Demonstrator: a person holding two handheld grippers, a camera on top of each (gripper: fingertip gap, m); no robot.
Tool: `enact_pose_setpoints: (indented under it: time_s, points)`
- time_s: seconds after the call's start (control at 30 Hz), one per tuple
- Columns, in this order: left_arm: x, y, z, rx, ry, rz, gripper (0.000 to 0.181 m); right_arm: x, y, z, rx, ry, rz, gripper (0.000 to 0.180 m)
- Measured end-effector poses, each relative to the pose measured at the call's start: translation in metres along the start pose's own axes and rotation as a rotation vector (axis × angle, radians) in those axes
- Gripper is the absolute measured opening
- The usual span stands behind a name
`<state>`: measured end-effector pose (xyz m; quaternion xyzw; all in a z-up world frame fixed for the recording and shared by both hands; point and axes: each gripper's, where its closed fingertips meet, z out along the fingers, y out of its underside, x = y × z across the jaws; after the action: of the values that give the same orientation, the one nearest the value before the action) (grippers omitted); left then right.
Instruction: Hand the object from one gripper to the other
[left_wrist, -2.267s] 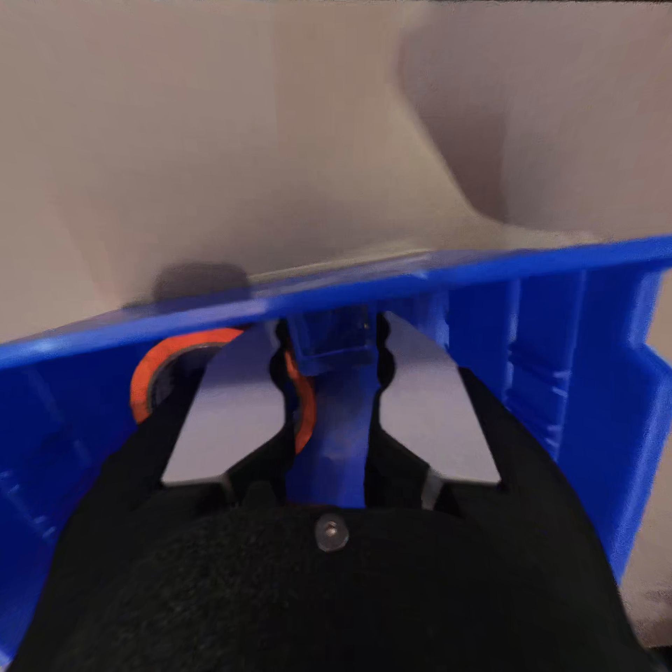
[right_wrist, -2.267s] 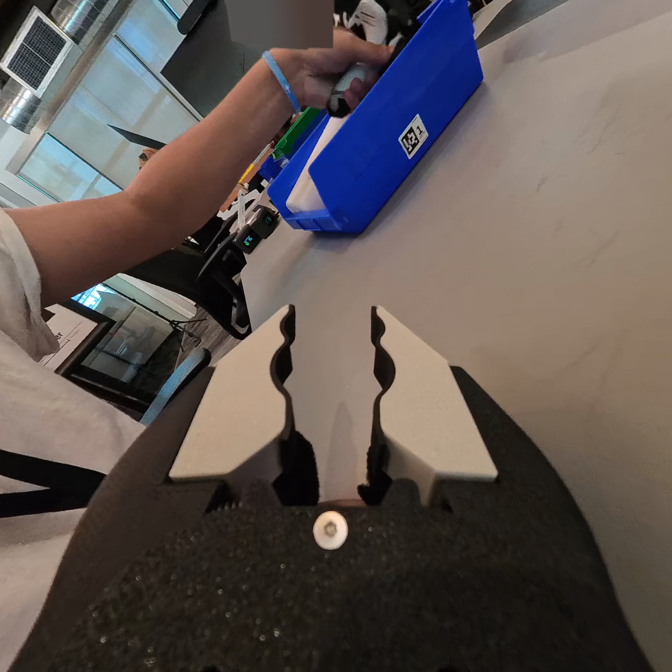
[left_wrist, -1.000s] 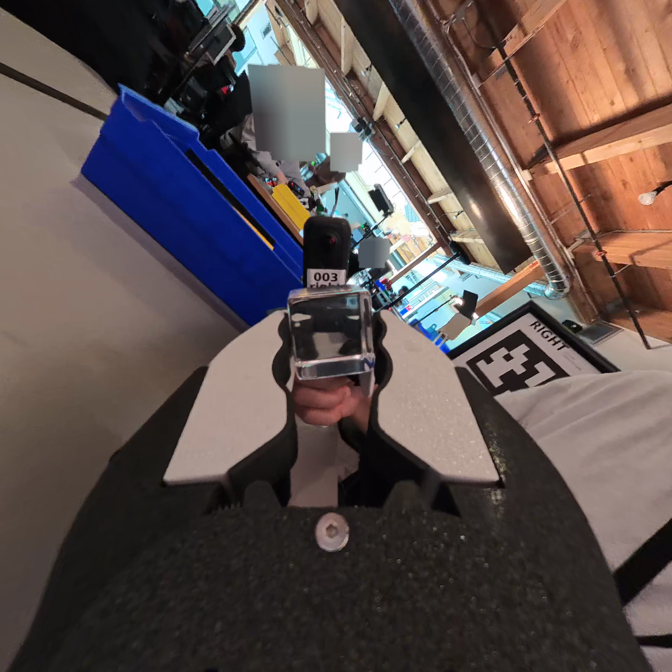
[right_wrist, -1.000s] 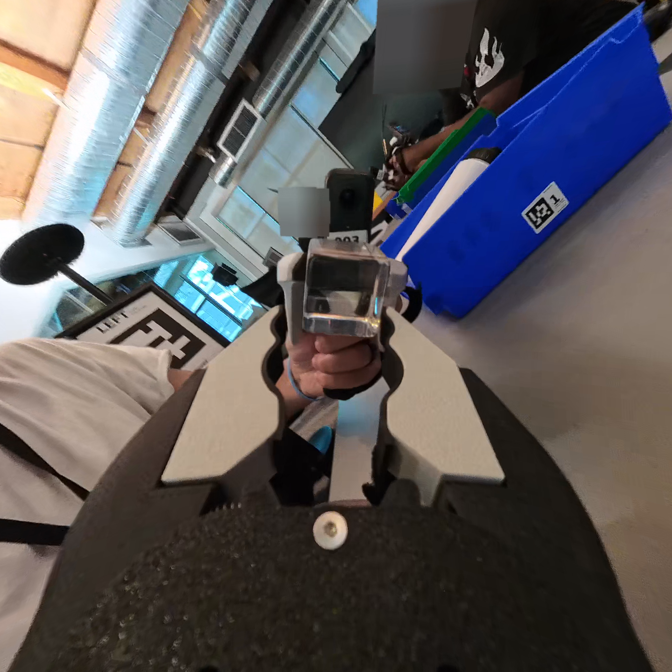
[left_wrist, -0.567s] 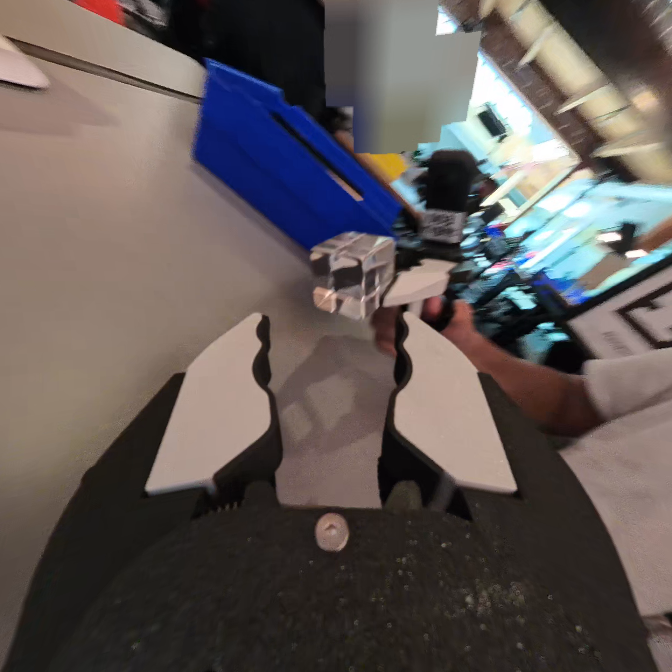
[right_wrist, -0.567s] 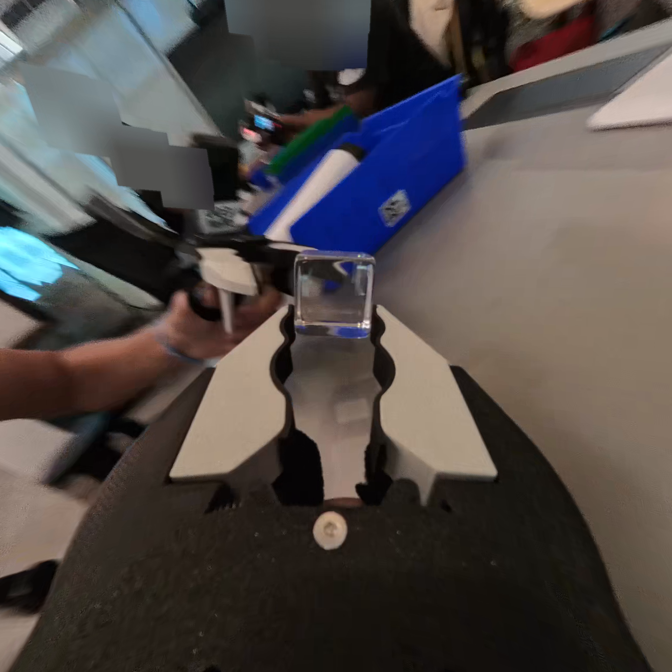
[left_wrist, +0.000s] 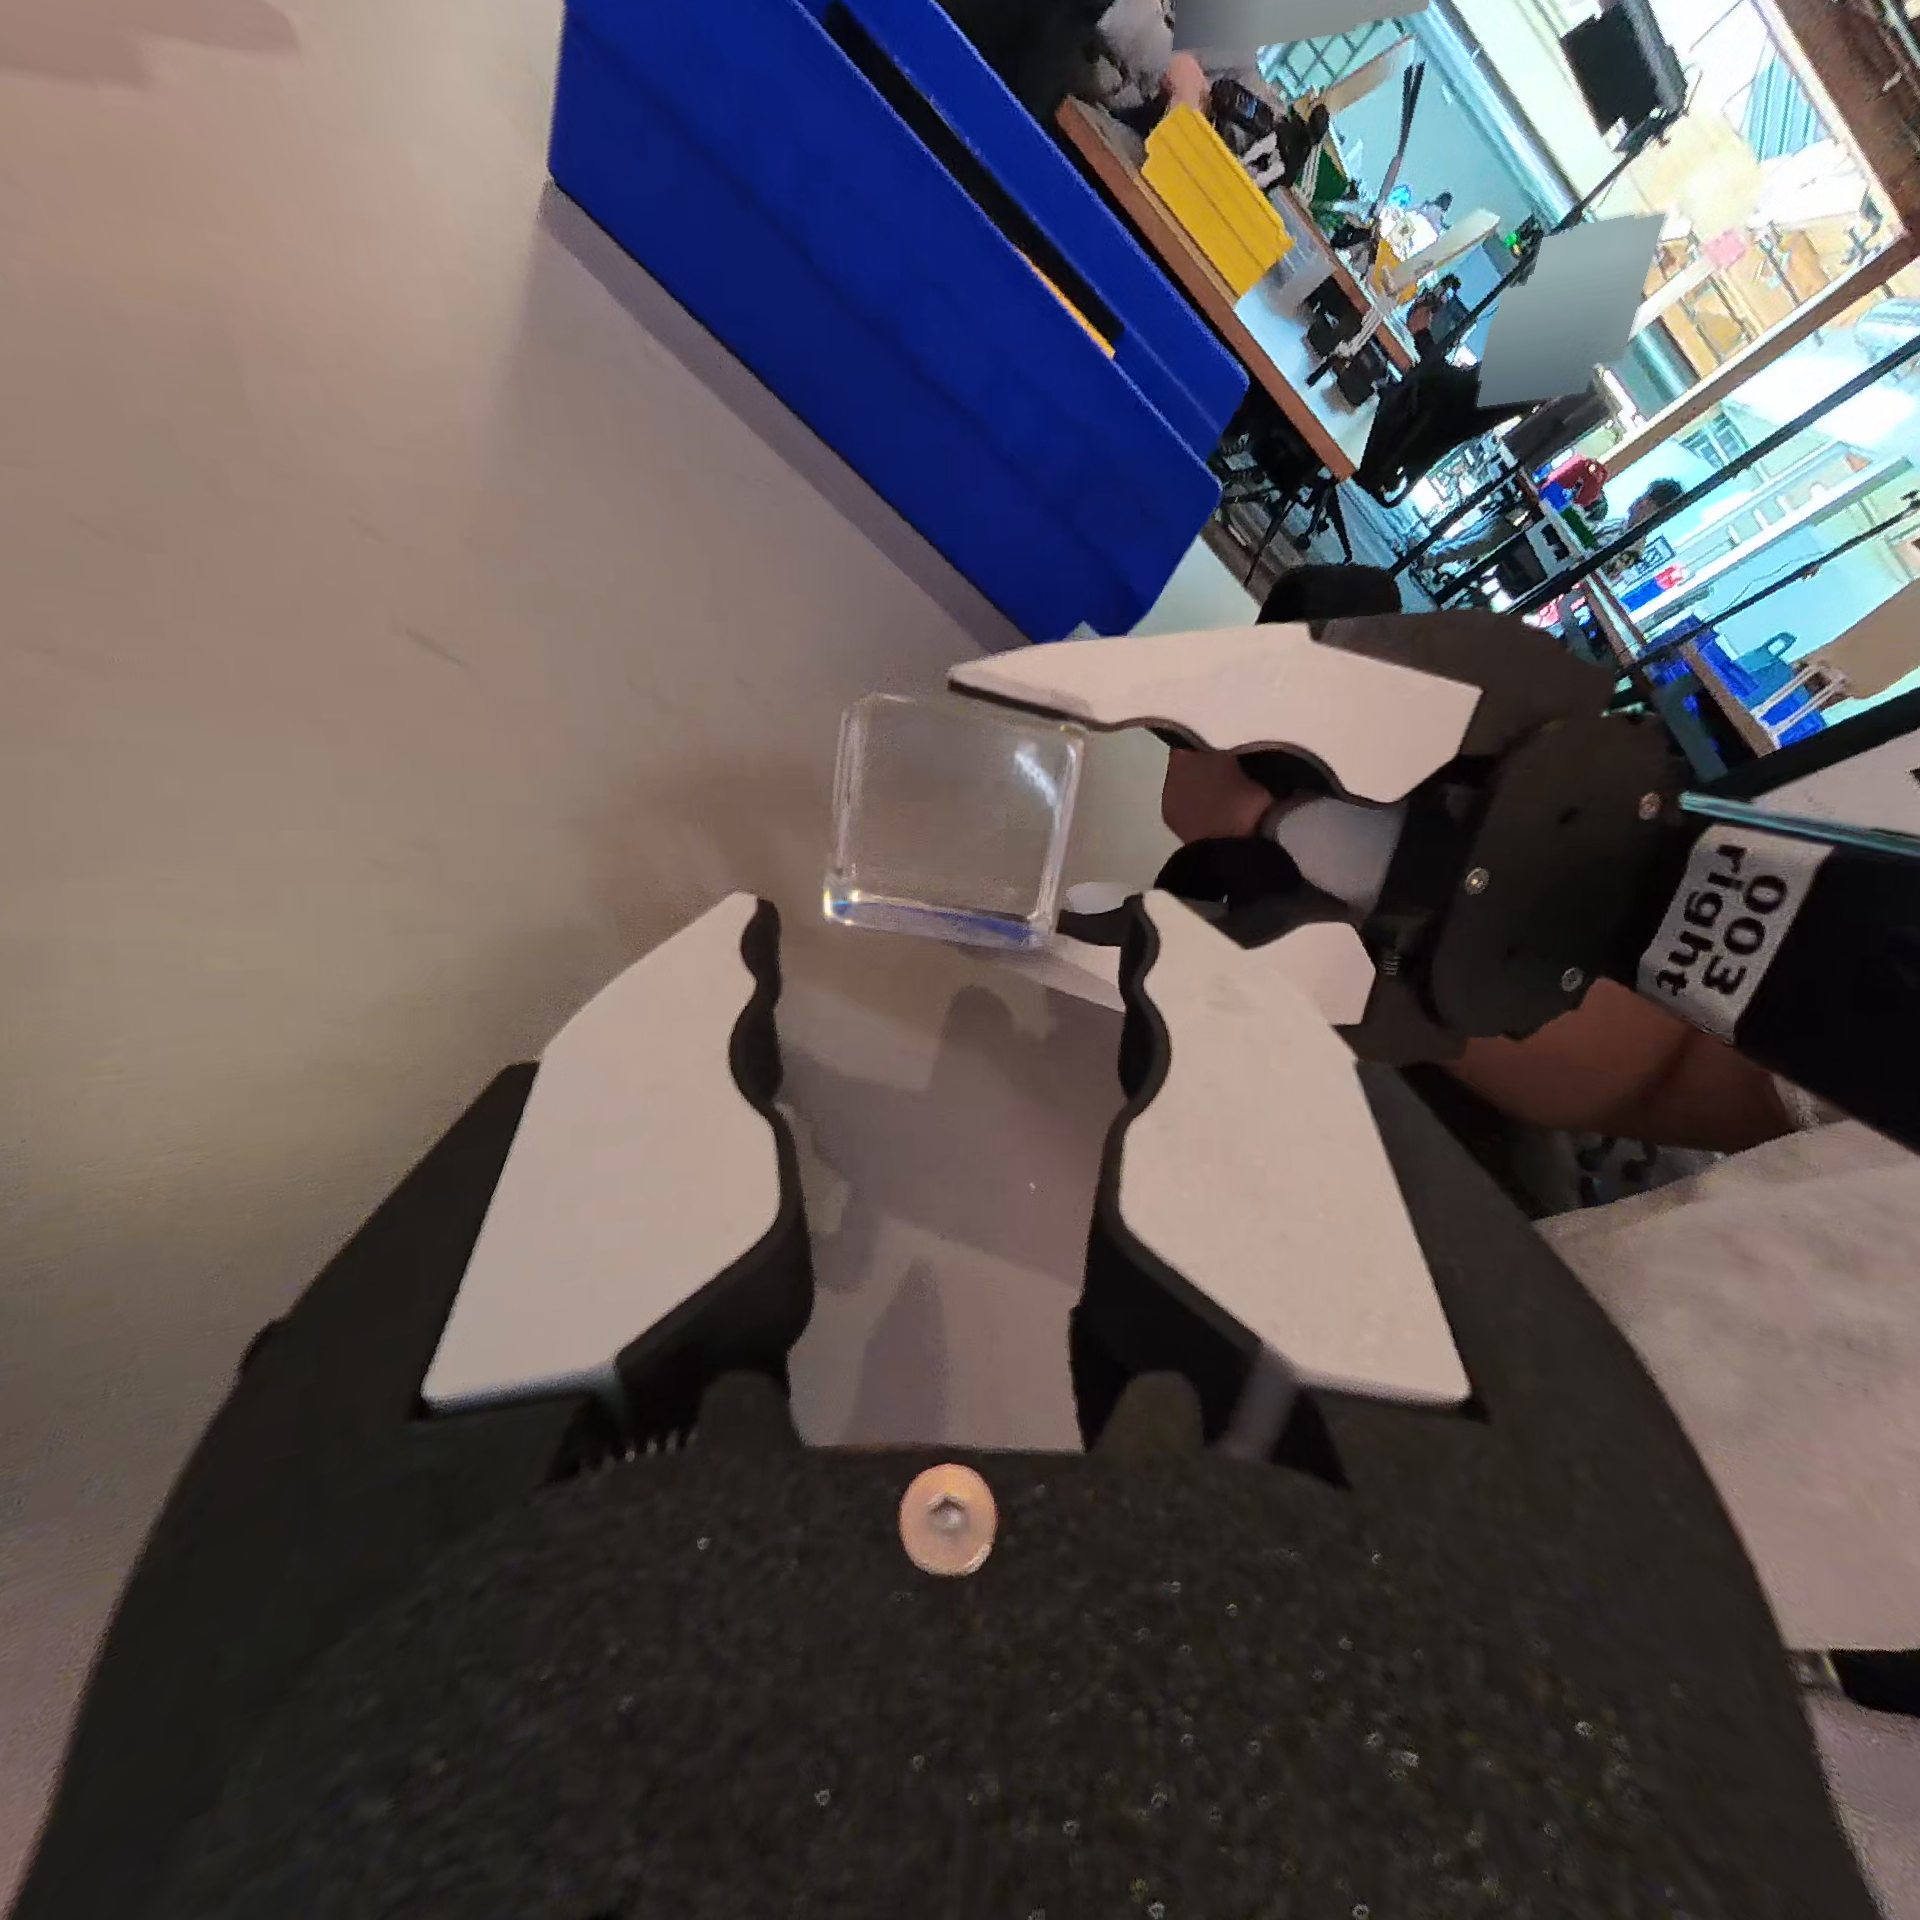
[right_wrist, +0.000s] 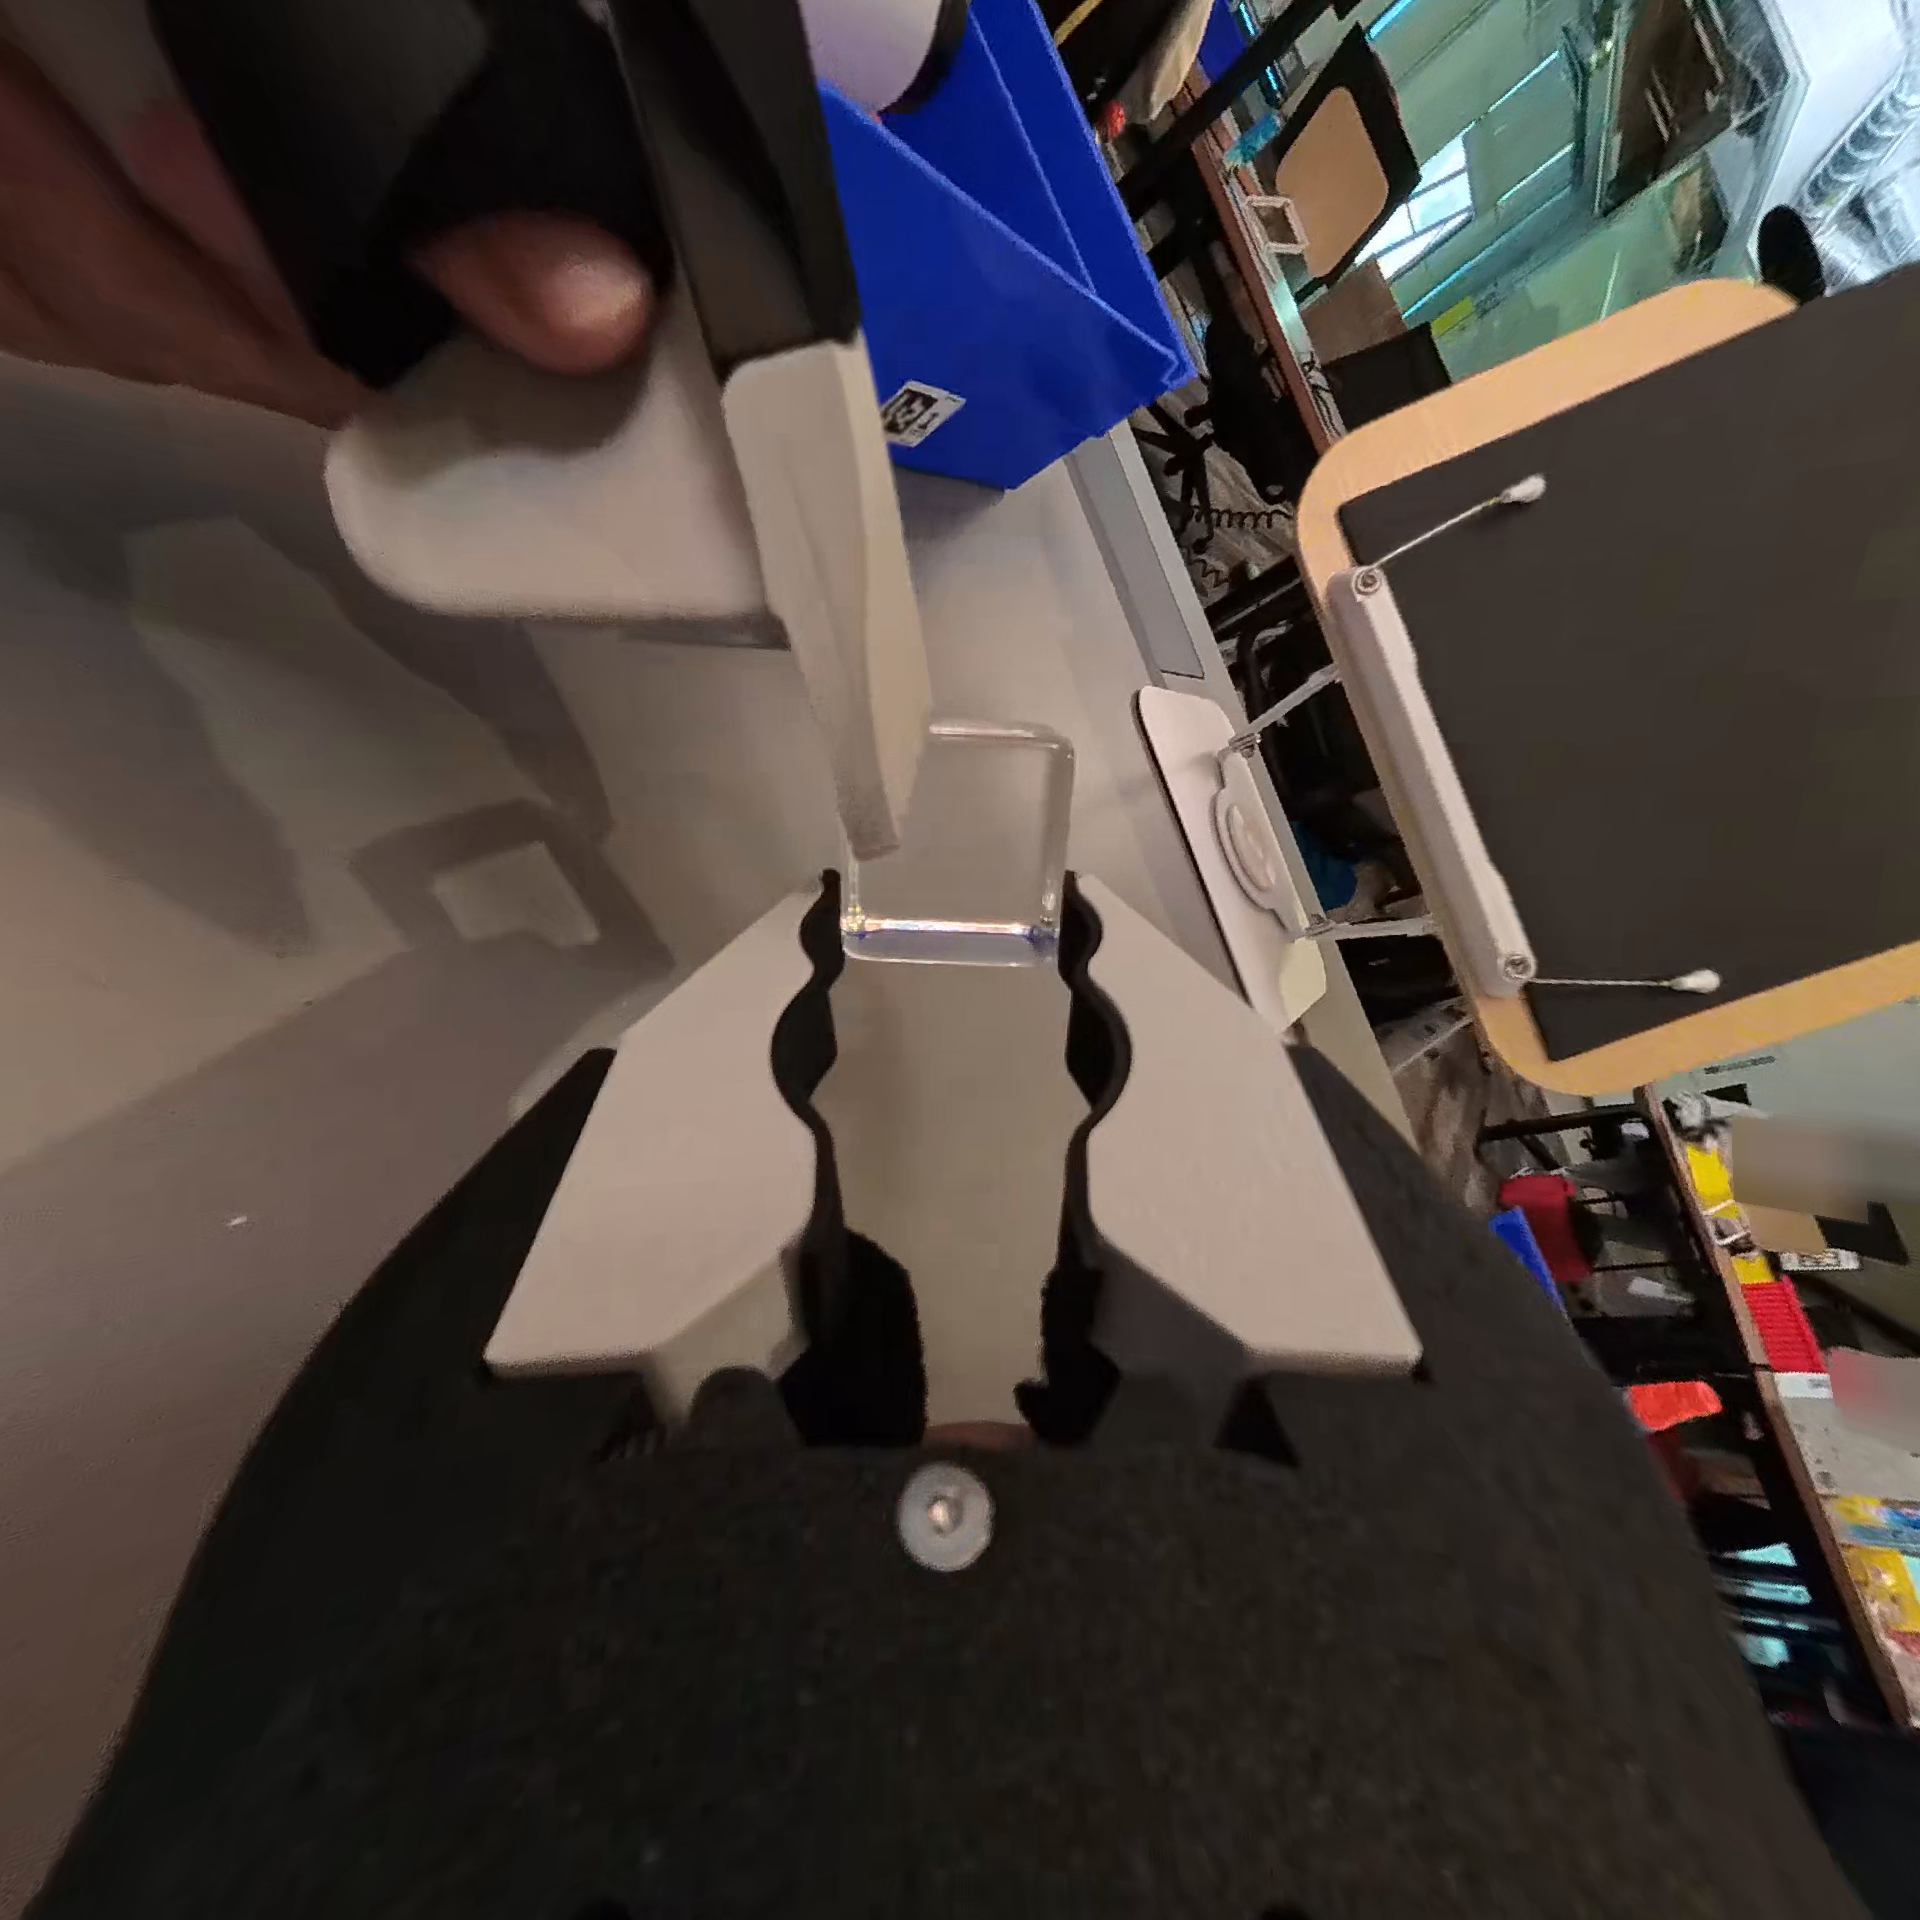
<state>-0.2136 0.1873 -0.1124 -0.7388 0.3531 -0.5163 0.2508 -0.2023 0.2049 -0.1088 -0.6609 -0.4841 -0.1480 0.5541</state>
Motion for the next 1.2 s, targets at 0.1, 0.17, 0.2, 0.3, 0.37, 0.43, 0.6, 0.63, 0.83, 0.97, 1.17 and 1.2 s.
enact_pose_setpoints:
  time_s: [0.1,0.17,0.2,0.3,0.37,0.43,0.6,0.63,0.83,0.97,1.17,1.2]
  points:
    - [0.001,0.005,0.004,-0.023,0.002,0.006,0.05,-0.003,-0.003,-0.001,0.005,0.005,-0.036,0.041]
    - [-0.001,0.006,0.004,-0.019,-0.007,0.013,0.044,-0.005,-0.004,-0.003,0.012,0.01,-0.065,0.041]
    - [-0.001,0.007,0.004,-0.02,-0.01,0.015,0.044,-0.005,-0.003,-0.003,0.011,0.01,-0.075,0.041]
    - [-0.002,0.009,0.004,-0.028,-0.038,0.033,0.044,-0.007,-0.002,-0.002,0.031,-0.002,-0.025,0.041]
    - [0.001,0.008,0.002,-0.011,-0.016,0.035,0.043,-0.009,-0.005,-0.007,0.069,0.006,0.031,0.041]
    - [0.005,0.002,-0.004,0.051,0.002,0.035,0.044,-0.004,-0.006,-0.014,0.095,0.043,0.074,0.048]
    - [0.019,0.004,-0.023,0.071,-0.011,0.25,0.043,-0.022,-0.004,-0.023,0.173,-0.348,0.463,0.064]
    - [0.023,0.006,-0.026,0.063,-0.006,0.29,0.043,-0.023,-0.005,-0.025,0.198,-0.435,0.555,0.064]
    - [0.039,0.015,-0.023,0.048,0.101,0.284,0.043,-0.006,-0.042,-0.06,0.516,-0.873,1.006,0.064]
    - [0.05,0.018,-0.016,0.055,0.171,0.242,0.043,-0.011,-0.039,-0.058,0.493,-0.854,0.957,0.064]
    - [0.055,0.022,-0.01,0.042,0.201,0.239,0.043,-0.021,-0.044,-0.057,0.477,-0.875,0.925,0.044]
    - [0.056,0.023,-0.01,0.04,0.21,0.236,0.043,-0.02,-0.044,-0.058,0.477,-0.889,0.93,0.043]
